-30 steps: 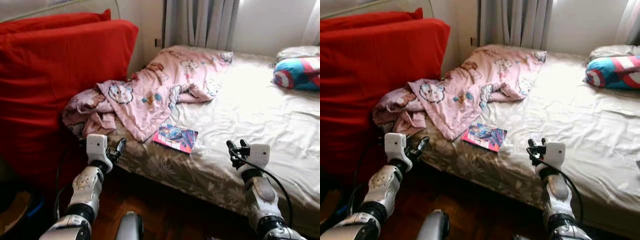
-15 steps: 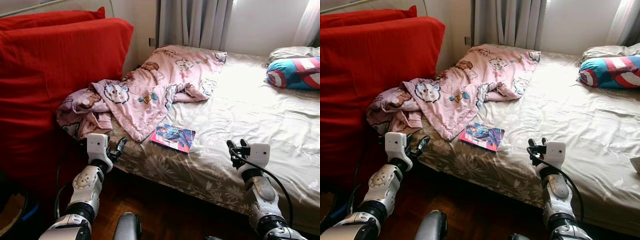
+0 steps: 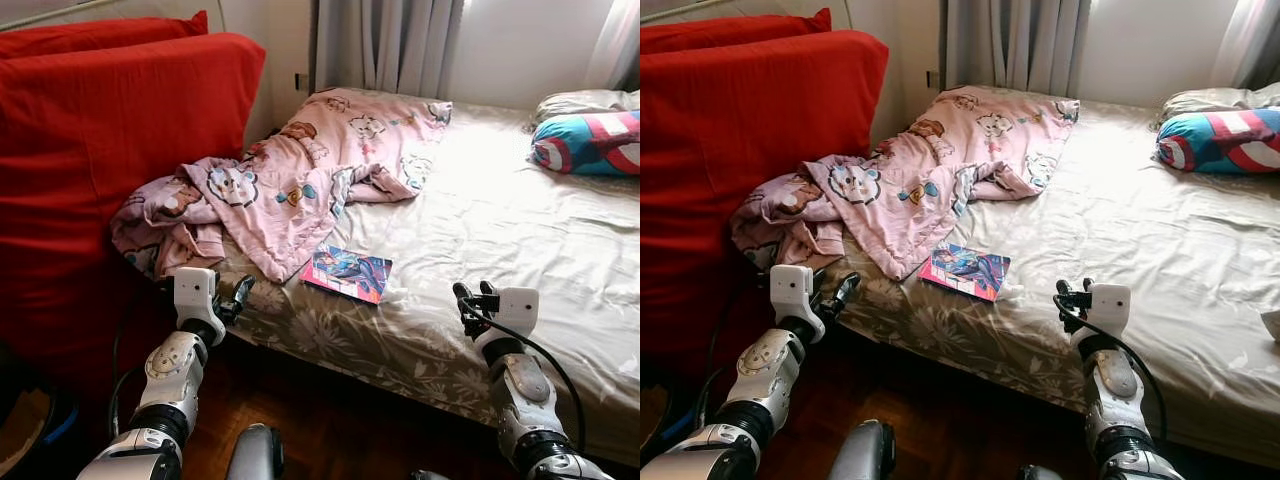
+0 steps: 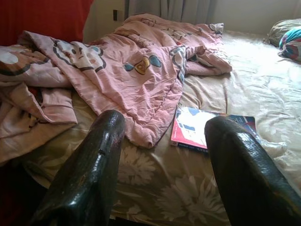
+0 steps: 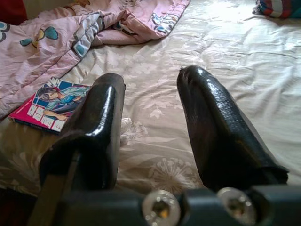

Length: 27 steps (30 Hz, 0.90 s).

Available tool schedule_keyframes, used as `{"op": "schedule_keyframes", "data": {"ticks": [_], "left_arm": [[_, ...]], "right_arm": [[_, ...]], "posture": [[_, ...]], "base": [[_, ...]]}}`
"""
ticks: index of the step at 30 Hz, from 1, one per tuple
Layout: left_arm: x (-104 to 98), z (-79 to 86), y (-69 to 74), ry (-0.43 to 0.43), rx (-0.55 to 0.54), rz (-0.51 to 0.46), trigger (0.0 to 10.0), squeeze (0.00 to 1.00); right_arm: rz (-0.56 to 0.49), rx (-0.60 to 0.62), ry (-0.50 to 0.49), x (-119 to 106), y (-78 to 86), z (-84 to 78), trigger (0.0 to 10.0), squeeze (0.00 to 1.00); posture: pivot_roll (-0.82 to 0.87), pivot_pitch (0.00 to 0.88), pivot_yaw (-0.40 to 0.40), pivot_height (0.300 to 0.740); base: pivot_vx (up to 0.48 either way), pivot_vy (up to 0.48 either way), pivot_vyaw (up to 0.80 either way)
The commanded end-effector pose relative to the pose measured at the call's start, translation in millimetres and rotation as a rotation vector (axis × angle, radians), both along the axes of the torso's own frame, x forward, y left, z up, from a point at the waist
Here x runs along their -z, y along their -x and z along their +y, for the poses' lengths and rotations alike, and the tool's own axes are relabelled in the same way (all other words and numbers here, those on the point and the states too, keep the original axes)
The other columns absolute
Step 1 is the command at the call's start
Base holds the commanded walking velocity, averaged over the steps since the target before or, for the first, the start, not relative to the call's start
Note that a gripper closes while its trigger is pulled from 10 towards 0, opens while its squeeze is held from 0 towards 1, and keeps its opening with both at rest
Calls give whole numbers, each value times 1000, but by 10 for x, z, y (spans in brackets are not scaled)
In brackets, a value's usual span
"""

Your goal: Clean up the room

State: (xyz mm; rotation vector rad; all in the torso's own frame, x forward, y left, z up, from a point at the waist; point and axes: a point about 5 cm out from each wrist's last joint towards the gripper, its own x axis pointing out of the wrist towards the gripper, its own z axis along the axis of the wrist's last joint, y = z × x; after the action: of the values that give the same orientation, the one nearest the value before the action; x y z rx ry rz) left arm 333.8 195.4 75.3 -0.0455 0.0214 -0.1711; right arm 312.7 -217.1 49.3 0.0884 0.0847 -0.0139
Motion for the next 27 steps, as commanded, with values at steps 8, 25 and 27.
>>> {"op": "schedule_keyframes", "data": {"ticks": [8, 25, 27], "left_arm": [[-41, 6, -27, -18, 11, -6, 10000, 0], [-41, -2, -28, -22, 15, -4, 10000, 0], [-39, -1, -27, -21, 15, -3, 10000, 0]], "right_arm": [[-13, 7, -4, -14, -5, -1, 10000, 0], [-40, -47, 3, -23, 2, 83, 10000, 0], [-44, -54, 4, -26, 2, 88, 10000, 0]], "posture": [[46, 0, -12, 579], [44, 0, -11, 579], [45, 0, -11, 579]], "base": [[0, 0, 0], [0, 0, 337], [0, 0, 513]]}}
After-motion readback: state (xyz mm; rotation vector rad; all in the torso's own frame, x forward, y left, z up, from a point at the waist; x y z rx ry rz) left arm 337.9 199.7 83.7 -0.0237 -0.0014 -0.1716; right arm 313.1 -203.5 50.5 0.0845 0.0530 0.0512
